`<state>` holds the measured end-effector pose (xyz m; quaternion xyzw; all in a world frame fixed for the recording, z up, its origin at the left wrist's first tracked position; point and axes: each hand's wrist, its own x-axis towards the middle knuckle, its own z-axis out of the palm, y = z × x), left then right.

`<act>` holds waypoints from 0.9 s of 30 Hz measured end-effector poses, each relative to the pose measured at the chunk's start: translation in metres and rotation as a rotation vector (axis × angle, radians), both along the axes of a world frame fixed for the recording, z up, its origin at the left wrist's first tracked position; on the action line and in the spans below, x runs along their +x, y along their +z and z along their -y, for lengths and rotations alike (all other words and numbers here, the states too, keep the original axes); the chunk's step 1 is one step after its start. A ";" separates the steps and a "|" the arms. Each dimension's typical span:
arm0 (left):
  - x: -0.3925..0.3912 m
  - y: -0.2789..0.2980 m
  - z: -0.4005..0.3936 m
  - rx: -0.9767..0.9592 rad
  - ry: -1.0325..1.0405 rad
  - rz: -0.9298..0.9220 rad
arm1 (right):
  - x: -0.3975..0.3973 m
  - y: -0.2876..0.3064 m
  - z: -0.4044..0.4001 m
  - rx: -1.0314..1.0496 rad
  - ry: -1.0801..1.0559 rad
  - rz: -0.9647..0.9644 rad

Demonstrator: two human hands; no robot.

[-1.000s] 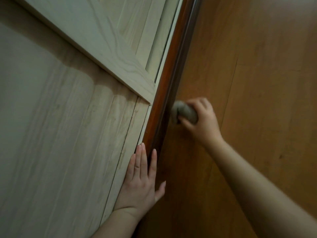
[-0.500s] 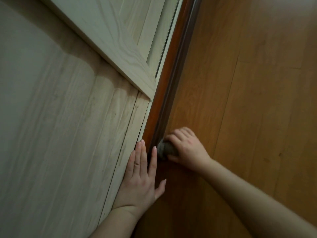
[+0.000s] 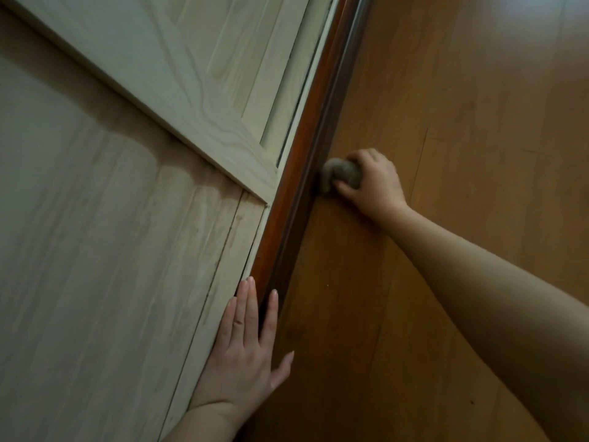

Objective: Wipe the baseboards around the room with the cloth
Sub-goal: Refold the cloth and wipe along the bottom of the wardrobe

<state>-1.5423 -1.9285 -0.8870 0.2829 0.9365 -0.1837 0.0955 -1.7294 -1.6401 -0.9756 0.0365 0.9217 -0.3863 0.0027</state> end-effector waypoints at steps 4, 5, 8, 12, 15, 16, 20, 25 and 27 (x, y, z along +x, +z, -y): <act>0.001 -0.002 0.001 0.014 -0.003 -0.016 | 0.024 0.004 -0.042 -0.024 -0.247 -0.055; 0.001 -0.003 0.002 0.019 -0.005 -0.019 | 0.037 0.005 -0.057 -0.003 -0.216 -0.077; 0.001 -0.003 0.002 0.010 -0.015 -0.009 | 0.078 0.005 -0.096 0.081 -0.235 -0.121; 0.000 0.001 0.000 -0.020 0.005 0.030 | 0.109 0.001 -0.104 0.106 -0.240 -0.009; 0.001 0.001 -0.001 -0.007 0.021 0.036 | 0.112 -0.008 -0.099 0.125 -0.196 0.018; 0.001 0.001 -0.001 -0.007 0.023 0.034 | 0.110 -0.010 -0.099 0.132 -0.180 0.015; -0.001 0.009 -0.019 0.058 -0.051 0.065 | 0.109 -0.009 -0.100 0.125 -0.143 -0.020; -0.082 0.016 -0.103 0.192 0.029 -0.002 | 0.107 -0.007 -0.101 0.132 -0.115 0.037; -0.133 0.021 -0.135 0.214 0.073 -0.052 | 0.107 -0.007 -0.102 0.139 -0.104 0.045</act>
